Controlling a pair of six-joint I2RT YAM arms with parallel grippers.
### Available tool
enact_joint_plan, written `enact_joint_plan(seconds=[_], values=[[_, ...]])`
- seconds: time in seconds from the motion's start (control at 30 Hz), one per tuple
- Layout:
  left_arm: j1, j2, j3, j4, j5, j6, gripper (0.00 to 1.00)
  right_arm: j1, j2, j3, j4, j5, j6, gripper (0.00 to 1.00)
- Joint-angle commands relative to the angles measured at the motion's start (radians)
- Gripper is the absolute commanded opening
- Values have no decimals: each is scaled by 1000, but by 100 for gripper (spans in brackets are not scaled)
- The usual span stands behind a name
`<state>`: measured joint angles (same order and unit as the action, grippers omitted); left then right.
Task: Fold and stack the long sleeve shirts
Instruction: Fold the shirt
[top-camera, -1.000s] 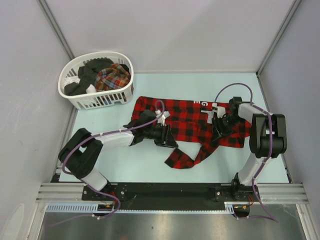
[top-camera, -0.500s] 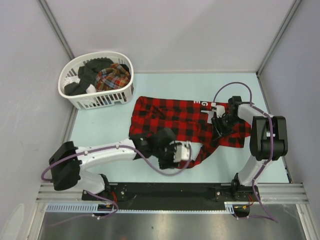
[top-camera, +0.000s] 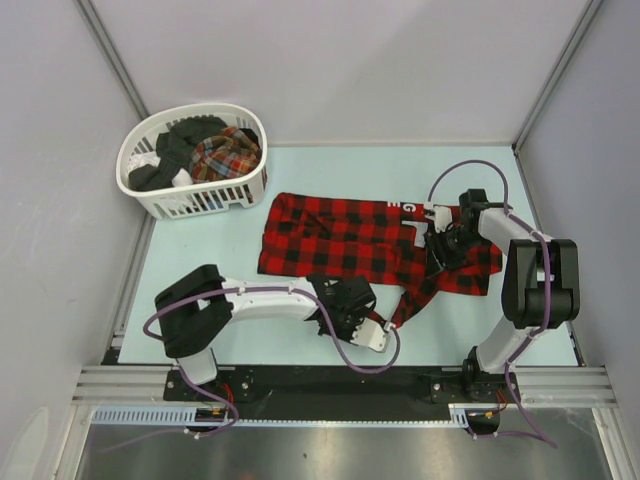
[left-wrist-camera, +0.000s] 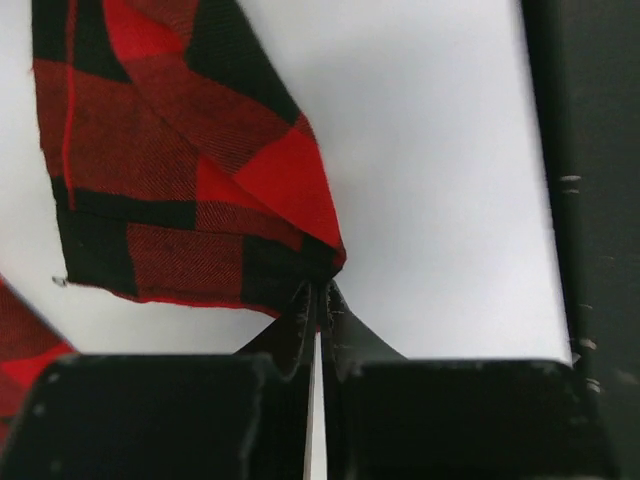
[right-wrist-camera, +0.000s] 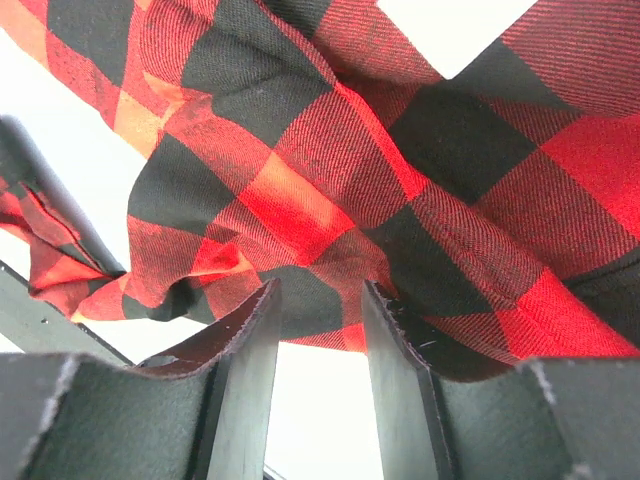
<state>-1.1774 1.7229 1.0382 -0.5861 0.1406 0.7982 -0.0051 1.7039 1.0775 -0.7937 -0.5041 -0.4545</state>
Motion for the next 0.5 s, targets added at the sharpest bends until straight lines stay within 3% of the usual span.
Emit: enact_joint_plan(seconds=[0.0, 0.03, 0.1, 0.13, 0.2, 0.23, 0.27, 0.33, 0.37, 0.47], values=[[-5, -23, 182, -269, 323, -46, 0, -16, 22, 25, 17, -8, -18, 43], [-1, -29, 225, -314, 499, -91, 0, -18, 29, 28, 22, -8, -16, 43], [18, -36, 331, -391, 716, -155, 0, -24, 48, 39, 25, -11, -13, 43], [60, -36, 357, -386, 911, -259, 0, -24, 51, 42, 27, -13, -12, 43], [125, -42, 327, -217, 1045, -441, 0, -26, 57, 47, 31, -5, -9, 43], [210, -61, 282, -87, 1098, -729, 0, -26, 57, 48, 37, -4, -7, 43], [255, -81, 144, 241, 1117, -902, 0, -27, 57, 48, 37, 2, -7, 43], [406, -129, -5, 559, 1073, -1304, 0, -27, 56, 47, 45, 10, -7, 43], [454, -128, -114, 738, 1020, -1382, 0, -27, 57, 48, 48, 16, -7, 43], [605, -83, -237, 805, 955, -1524, 0, -27, 63, 48, 53, 27, -7, 43]])
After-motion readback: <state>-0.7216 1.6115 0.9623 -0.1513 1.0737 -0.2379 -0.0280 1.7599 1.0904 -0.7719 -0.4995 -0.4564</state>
